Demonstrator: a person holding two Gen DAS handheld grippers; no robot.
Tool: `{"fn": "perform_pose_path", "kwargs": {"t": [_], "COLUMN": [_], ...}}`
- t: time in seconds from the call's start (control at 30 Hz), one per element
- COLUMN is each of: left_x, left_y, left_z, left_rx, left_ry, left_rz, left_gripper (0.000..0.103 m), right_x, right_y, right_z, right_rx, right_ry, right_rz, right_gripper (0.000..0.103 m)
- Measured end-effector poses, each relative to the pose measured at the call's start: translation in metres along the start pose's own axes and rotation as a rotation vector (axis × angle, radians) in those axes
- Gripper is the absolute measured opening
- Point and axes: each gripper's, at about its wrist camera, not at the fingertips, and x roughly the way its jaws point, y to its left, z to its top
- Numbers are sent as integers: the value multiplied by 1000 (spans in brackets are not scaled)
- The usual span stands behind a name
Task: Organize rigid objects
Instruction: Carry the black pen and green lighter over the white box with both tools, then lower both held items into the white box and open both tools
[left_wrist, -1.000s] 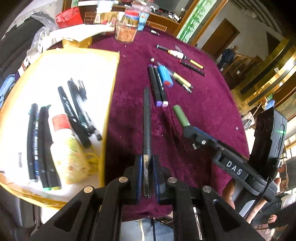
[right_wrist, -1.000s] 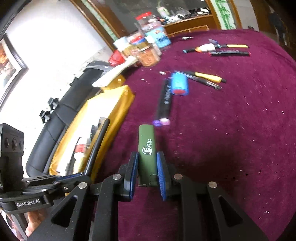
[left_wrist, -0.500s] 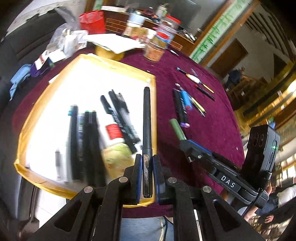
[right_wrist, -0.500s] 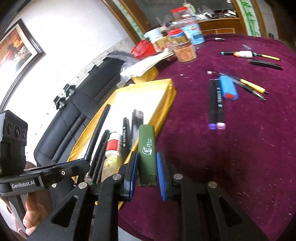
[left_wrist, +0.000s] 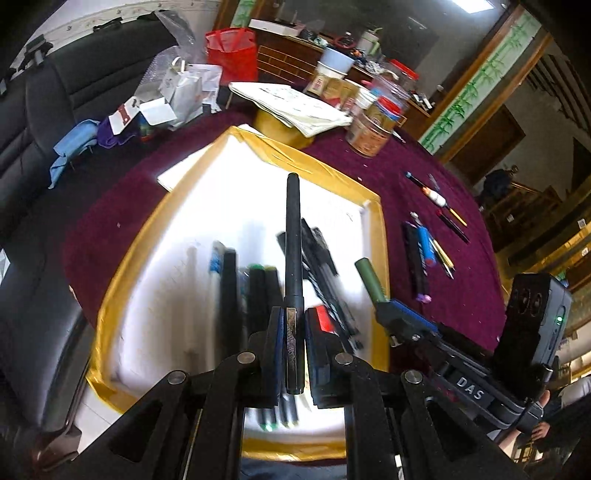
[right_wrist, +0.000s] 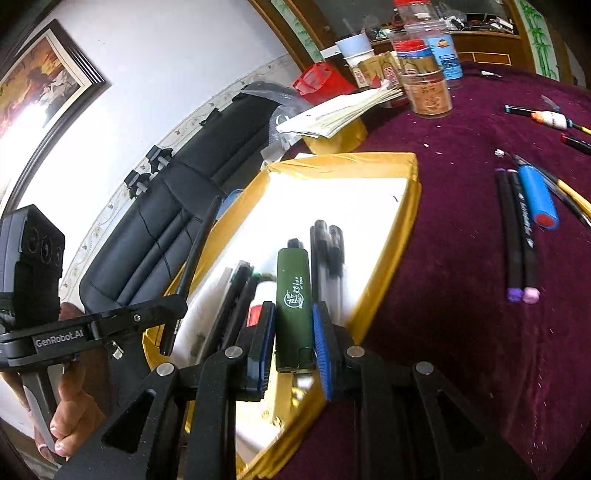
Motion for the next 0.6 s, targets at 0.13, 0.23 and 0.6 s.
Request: {"fn": "perform_pose_path", "kwargs": {"t": [0.13, 0.23, 0.6], "left_x": [10, 24, 65], "left_y": [11, 16, 27], "left_z": [16, 27, 41], "left_rx": [-6, 4, 34], "left_ry": [3, 20, 72], "left_rz": [32, 60, 164], "left_gripper": [10, 10, 10], "right_x": [10, 19, 51], "right_y": [6, 12, 8], "right_z": [12, 21, 24], "right_rx": [-16, -46, -76], "right_ry": [-1, -9, 11], "right_rz": [1, -14, -54], "right_gripper": [20, 20, 20]}}
